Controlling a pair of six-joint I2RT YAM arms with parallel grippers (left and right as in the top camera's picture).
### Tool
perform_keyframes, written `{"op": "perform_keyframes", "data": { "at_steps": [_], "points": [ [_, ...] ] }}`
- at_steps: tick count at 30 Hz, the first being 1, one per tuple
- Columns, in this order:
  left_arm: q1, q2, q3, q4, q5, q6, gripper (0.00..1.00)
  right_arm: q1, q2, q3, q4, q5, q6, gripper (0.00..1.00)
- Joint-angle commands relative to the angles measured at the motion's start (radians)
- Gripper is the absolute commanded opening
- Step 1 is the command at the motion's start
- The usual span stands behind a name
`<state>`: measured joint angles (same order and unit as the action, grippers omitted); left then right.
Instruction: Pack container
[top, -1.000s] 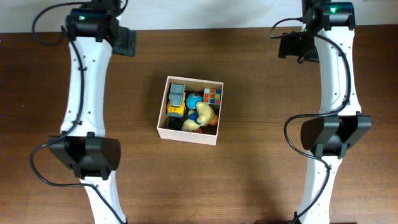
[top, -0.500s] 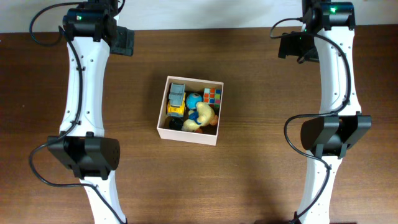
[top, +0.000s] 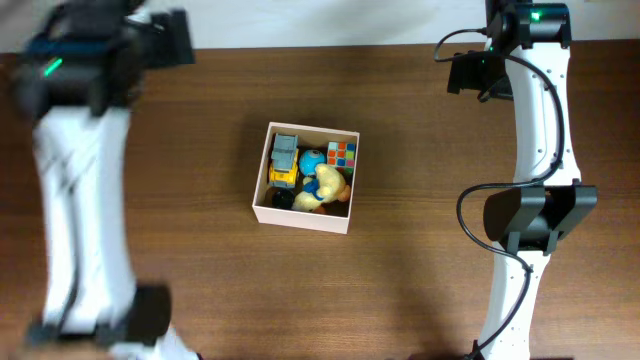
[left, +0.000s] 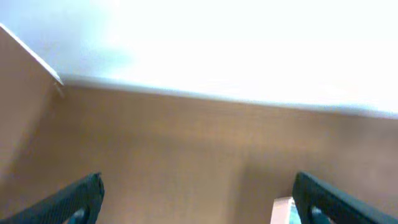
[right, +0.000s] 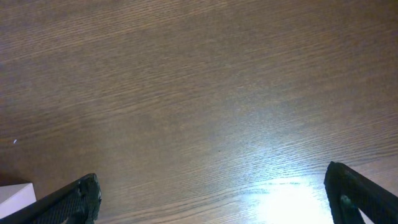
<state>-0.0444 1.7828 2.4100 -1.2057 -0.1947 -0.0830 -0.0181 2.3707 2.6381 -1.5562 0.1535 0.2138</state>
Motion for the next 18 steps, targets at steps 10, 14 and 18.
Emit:
{"op": "perform_keyframes", "data": {
  "at_steps": [10, 14, 18],
  "points": [
    [0.042, -0.581, -0.783, 0.457, -0.007, 0.106, 0.99, -0.003, -0.008, -0.003, 0.000, 0.013, 0.012, 0.99],
    [0.070, -0.765, -1.120, 0.679, 0.032, 0.106, 0.99, -0.003, -0.008, -0.003, 0.000, 0.013, 0.012, 0.99],
    [0.095, -0.949, -1.458, 0.931, 0.077, 0.098, 0.99, -0.003, -0.008, -0.003, 0.000, 0.013, 0.012, 0.99]
  ]
}}
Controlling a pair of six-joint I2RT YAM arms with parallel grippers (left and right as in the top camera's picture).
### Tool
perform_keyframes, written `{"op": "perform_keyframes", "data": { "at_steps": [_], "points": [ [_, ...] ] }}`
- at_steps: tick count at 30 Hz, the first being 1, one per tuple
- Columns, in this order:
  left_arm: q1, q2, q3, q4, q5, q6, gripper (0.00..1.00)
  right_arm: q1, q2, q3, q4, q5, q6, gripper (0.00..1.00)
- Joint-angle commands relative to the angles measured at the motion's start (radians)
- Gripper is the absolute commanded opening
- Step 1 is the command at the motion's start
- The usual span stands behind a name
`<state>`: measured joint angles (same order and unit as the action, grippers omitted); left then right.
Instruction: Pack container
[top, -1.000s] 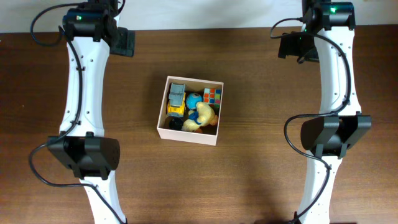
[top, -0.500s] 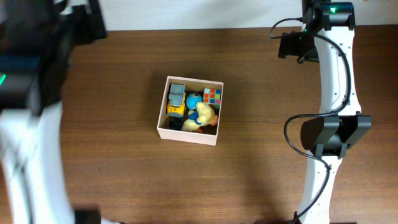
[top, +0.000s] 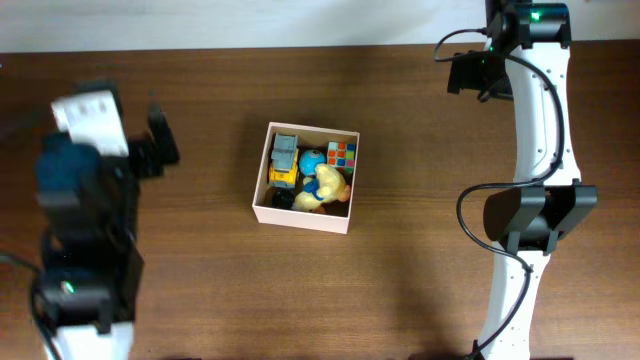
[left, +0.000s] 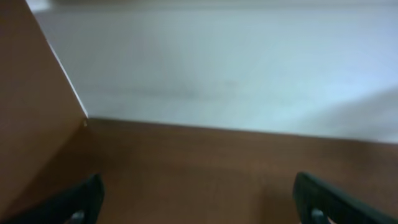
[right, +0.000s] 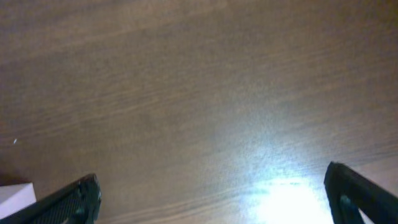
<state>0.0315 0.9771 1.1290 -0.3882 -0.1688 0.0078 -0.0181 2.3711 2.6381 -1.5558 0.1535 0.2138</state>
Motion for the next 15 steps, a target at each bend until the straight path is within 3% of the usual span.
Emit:
{"op": "perform_keyframes", "data": {
  "at_steps": [1, 6, 15],
  "points": [
    [0.022, -0.179, -0.240, 0.159, 0.060, 0.007, 0.99, -0.003, -0.008, -0.003, 0.000, 0.013, 0.012, 0.99],
    [0.031, -0.323, -0.482, 0.324, 0.072, 0.004, 0.99, -0.003, -0.008, -0.003, 0.000, 0.013, 0.012, 0.99],
    [0.031, -0.547, -0.737, 0.420, 0.072, 0.004, 0.99, -0.003, -0.008, -0.003, 0.000, 0.013, 0.012, 0.99]
  ]
}}
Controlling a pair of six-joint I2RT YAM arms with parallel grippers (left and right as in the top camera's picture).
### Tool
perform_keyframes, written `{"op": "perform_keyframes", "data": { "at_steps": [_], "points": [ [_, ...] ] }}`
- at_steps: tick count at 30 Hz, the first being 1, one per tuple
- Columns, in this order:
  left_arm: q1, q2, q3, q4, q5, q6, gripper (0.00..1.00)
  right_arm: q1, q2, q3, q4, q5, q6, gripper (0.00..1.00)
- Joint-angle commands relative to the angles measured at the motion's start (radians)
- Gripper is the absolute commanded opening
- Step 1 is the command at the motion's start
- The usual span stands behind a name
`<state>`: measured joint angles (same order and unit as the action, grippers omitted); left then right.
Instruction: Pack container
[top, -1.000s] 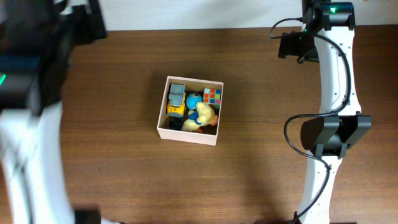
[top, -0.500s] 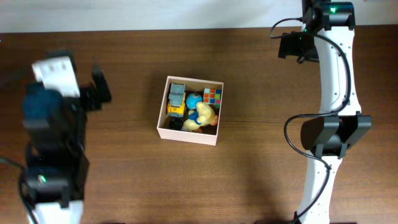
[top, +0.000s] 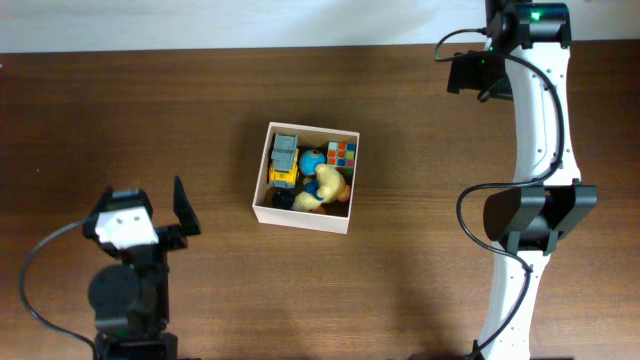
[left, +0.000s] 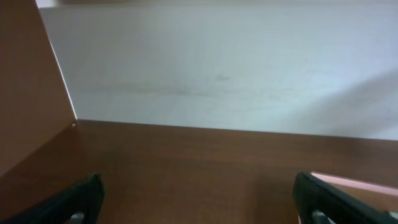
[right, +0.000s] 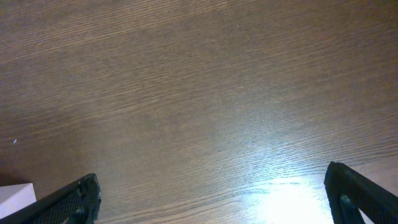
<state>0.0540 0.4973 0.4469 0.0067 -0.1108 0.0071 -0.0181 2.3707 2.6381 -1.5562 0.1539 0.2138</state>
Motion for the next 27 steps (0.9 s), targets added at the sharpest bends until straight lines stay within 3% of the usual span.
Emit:
{"op": "perform_keyframes", "data": {
  "at_steps": [1, 19, 27],
  "points": [
    [0.008, -0.090, -0.077, 0.034, 0.014, 0.005, 0.99, -0.003, -0.008, -0.003, 0.000, 0.013, 0.012, 0.99],
    [0.060, -0.396, -0.320, 0.060, 0.018, -0.074, 0.99, -0.003, -0.008, -0.003, 0.000, 0.013, 0.012, 0.99],
    [0.060, -0.459, -0.338, -0.076, 0.018, -0.074, 0.99, -0.003, -0.008, -0.003, 0.000, 0.013, 0.012, 0.99]
  ]
}}
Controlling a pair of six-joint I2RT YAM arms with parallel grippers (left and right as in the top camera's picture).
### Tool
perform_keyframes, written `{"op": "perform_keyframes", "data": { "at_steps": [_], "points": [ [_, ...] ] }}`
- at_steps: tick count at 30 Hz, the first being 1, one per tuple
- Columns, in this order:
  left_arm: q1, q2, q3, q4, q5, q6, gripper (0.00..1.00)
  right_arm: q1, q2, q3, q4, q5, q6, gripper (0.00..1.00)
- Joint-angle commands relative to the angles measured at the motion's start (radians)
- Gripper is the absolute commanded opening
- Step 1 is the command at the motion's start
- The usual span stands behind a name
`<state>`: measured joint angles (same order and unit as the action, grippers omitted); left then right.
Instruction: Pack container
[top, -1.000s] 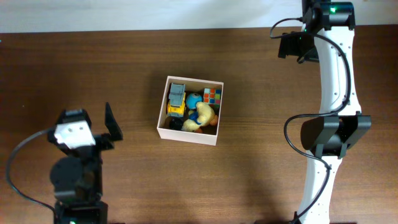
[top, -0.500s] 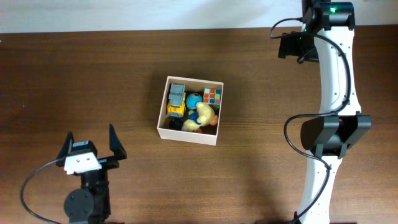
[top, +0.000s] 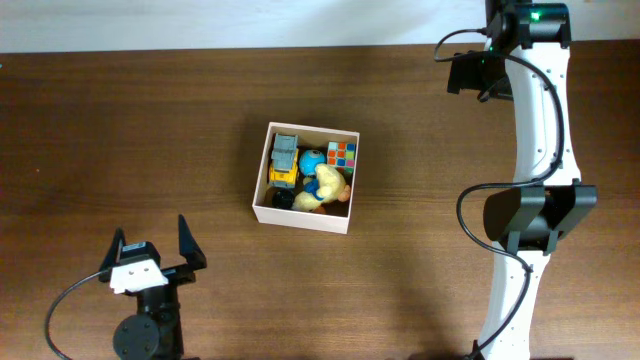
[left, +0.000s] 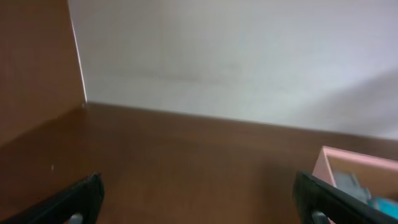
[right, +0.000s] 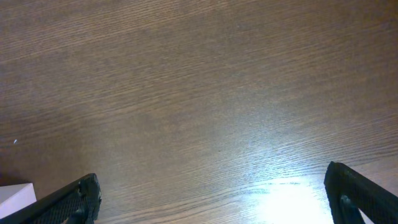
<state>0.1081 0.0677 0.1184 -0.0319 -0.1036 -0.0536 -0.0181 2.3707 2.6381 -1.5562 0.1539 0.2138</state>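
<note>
A pale pink open box sits mid-table, holding a yellow and grey toy truck, a blue ball, a colour cube and a yellow soft toy. My left gripper stands open near the front left edge, well clear of the box, with nothing between its fingers. The box corner shows at the right of the left wrist view. My right gripper is open over bare wood at the far right, empty.
The brown wooden table surrounds the box. A white wall rises behind the far table edge in the left wrist view. A small white corner shows at the lower left of the right wrist view. My right arm runs along the right side.
My left gripper has moved nearer the front edge at the lower left, and more of the box corner now shows in its wrist view. The right arm and box are unchanged.
My left arm was at the far left corner, blurred. It then stood at the left middle, then at the lower left, and now sits near the front edge, open and empty throughout. The right arm and the packed box stayed as they were.
</note>
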Motion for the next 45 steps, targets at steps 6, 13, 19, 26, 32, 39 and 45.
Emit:
{"op": "perform_keyframes", "data": {
  "at_steps": [6, 13, 19, 26, 32, 39, 45],
  "points": [
    [0.005, -0.063, -0.033, -0.123, 0.011, -0.014, 0.99, -0.003, -0.008, -0.003, 0.000, 0.013, 0.012, 0.99],
    [0.005, -0.063, -0.074, -0.123, 0.017, -0.013, 0.99, -0.003, -0.008, -0.003, 0.000, 0.013, 0.012, 0.99],
    [0.005, -0.063, -0.074, -0.123, 0.019, -0.013, 0.99, -0.003, -0.008, -0.003, 0.000, 0.013, 0.012, 0.99],
    [0.005, -0.063, -0.074, -0.122, 0.021, -0.013, 0.99, -0.003, -0.008, -0.003, 0.000, 0.013, 0.012, 0.99],
    [0.005, -0.063, -0.074, -0.122, 0.021, -0.013, 0.99, -0.003, -0.008, -0.003, 0.000, 0.013, 0.012, 0.99],
    [0.005, -0.063, -0.074, -0.122, 0.021, -0.013, 0.99, -0.003, -0.008, -0.003, 0.000, 0.013, 0.012, 0.99],
    [0.005, -0.063, -0.074, -0.122, 0.021, -0.013, 0.99, -0.003, -0.008, -0.003, 0.000, 0.013, 0.012, 0.99]
  ]
}}
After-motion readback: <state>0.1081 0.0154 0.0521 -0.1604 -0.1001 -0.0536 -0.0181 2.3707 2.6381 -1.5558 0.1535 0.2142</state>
